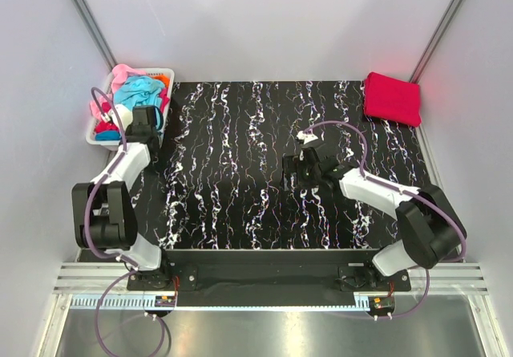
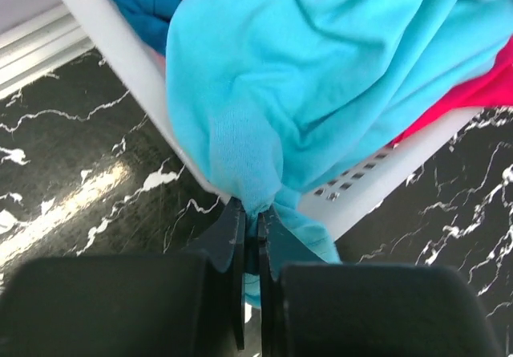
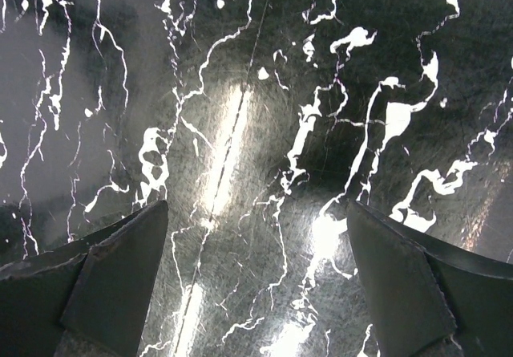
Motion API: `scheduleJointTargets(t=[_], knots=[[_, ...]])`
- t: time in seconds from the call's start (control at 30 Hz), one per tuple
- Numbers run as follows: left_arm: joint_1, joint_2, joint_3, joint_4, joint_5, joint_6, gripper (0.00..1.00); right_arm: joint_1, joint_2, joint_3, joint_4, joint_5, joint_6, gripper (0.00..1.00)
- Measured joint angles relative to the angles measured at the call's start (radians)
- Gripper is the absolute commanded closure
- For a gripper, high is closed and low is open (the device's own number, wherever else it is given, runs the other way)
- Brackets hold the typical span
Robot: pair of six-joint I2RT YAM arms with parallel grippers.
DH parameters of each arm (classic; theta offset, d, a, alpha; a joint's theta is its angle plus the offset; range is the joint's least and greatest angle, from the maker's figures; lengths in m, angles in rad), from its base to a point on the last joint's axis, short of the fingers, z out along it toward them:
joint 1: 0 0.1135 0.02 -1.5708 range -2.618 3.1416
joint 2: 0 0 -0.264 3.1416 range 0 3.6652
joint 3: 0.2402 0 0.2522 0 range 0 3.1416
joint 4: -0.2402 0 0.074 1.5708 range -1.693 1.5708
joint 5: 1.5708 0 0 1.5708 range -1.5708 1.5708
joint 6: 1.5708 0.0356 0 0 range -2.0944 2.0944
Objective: Fold and stack the t-shirts
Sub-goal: Grab the tshirt from the pile, then move the tshirt to the center of the board
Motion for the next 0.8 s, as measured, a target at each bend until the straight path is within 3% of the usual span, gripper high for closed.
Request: scheduleJointTargets(t=[0.13, 0.33, 0.43, 0.6, 0.8], knots=[[-0.035, -0.081, -0.032, -0.032, 0.007, 0.017, 1.00, 0.000, 0.005, 0.014, 0.000, 0.000, 0.002, 0.00], [-0.235, -0.283, -0.020, -0.045, 0.006, 0.122, 1.00, 0.001, 0.004, 0.047, -0.007, 0.060, 0.022, 0.00], [-0.305, -0.317, 0.046, -0.052, 0.082, 0.184, 1.00, 0.002, -0.003, 0.082, -0.048, 0.140, 0.037, 0.00], [-0.433, -0.248, 0.251, -0.110, 0.195, 0.321, 1.00, 0.001, -0.055, 0.154, -0.151, 0.362, 0.077, 0.00], [-0.779, -0.072, 0.544, -0.210, 0.251, 0.521, 1.00, -0.062, -0.214, 0.207, -0.259, 0.554, 0.167, 0.00]])
